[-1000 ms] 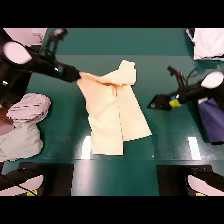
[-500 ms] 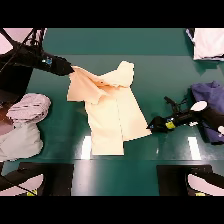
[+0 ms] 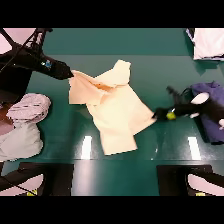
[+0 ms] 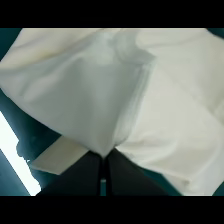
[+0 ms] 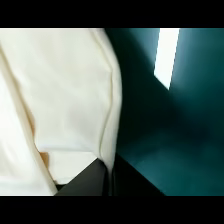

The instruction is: Fold the shirts.

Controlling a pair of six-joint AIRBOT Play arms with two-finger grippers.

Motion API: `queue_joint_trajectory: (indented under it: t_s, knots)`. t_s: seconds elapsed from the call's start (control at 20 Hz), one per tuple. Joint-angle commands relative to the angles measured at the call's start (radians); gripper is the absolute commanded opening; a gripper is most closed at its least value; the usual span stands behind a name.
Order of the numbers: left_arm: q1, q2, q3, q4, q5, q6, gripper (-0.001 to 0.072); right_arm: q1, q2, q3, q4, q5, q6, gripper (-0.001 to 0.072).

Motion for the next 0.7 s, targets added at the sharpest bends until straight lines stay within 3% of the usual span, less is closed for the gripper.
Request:
queue_joint_trajectory:
  t_s: [0.0, 0.25, 0.3, 0.35, 0.4, 0.65]
  knots:
    - [0.001, 0.001, -0.001, -0.01, -0.112, -0.009, 0.0027, -0.16, 0.018, 0.281, -0.081, 0.011, 0.048, 0.0013]
    - [-0.007, 0.001, -0.164, -0.237, -0.179, -0.021, 0.0028, -0.266, -0.133, 0.684, -0.081, 0.117, 0.062, 0.0014]
    - [-0.014, 0.001, -0.215, -0.269, -0.18, -0.021, 0.0027, -0.265, -0.166, 0.723, -0.076, 0.131, 0.062, 0.0056]
    - [-0.017, 0.001, -0.266, -0.295, -0.181, -0.004, 0.0027, -0.265, -0.198, 0.752, -0.074, 0.149, 0.063, 0.0295]
    - [-0.021, 0.001, -0.303, -0.304, -0.182, 0.014, 0.0027, -0.265, -0.222, 0.774, -0.074, 0.179, 0.063, 0.0439]
    - [0.031, 0.003, -0.333, -0.284, -0.097, 0.048, 0.0027, -0.371, -0.209, 0.686, -0.084, 0.269, 0.061, 0.0439]
